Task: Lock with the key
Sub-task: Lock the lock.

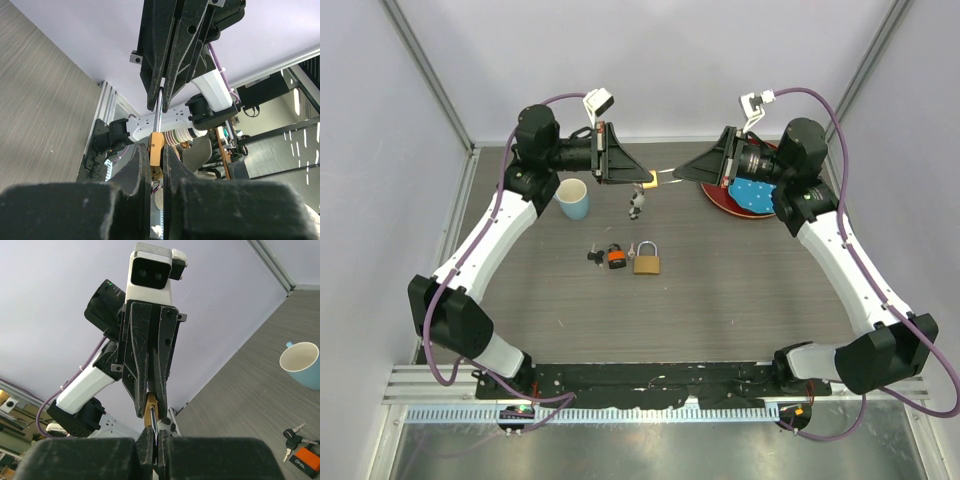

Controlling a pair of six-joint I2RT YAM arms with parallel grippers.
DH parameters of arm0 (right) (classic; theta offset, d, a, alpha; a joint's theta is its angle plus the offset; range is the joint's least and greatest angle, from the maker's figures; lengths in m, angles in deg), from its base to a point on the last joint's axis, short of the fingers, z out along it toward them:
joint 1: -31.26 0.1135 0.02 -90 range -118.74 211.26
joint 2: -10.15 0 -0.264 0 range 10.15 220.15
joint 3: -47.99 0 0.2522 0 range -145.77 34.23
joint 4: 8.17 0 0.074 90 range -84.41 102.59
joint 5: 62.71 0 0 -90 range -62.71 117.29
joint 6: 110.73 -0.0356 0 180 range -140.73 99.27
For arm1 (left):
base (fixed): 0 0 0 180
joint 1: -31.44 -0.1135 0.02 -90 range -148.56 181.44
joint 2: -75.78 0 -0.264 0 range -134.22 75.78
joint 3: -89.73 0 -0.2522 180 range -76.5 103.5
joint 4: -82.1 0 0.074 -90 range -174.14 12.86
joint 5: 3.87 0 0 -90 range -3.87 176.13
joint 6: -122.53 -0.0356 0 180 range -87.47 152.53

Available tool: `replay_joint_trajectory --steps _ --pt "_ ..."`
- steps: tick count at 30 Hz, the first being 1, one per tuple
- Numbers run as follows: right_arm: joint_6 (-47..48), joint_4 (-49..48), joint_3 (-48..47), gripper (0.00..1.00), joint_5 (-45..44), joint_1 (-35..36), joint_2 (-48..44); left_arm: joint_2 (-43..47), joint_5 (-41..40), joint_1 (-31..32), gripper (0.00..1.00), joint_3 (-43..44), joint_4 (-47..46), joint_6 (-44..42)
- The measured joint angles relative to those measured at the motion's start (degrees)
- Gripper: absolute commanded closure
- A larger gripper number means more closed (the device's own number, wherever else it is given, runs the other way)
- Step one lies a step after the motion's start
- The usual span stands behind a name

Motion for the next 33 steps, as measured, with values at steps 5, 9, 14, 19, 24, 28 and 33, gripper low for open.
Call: replay_joint_trajectory --steps 5,9,14,19,24,28,33 --pt "0.0 0.0 0.0 0.99 0.0 0.0 -0.2 0.0 0.2 0.1 1.0 0.0 -0.7 0.0" --pt "-0.4 0.0 0.0 0.98 0.0 0.0 -0.2 0.0 0.2 0.4 1.0 0.0 -0.9 0.0" --pt "-1.9 -0.2 0.0 0.99 0.0 0.0 -0.2 0.0 -0.2 1.0 1.0 0.0 -1.1 -0.2" --pt "-4.2 -0.9 0.4 0.98 0.0 -0.1 -0.3 0.0 -1.0 1.6 1.0 0.1 -0.6 -1.8" --pt "-5.8 -1.5 0.8 0.98 -0.8 -0.1 -0.4 0.0 -2.0 1.7 1.0 0.9 1.1 -4.1" --pt "-6.2 -1.9 1.1 0.98 -1.8 0.2 -0.7 0.0 -2.7 1.8 1.0 1.9 3.4 -5.9" --pt "-6.3 -2.4 1.6 0.99 -3.2 0.6 -1.2 0.0 -2.7 1.8 1.0 2.1 2.9 -4.7"
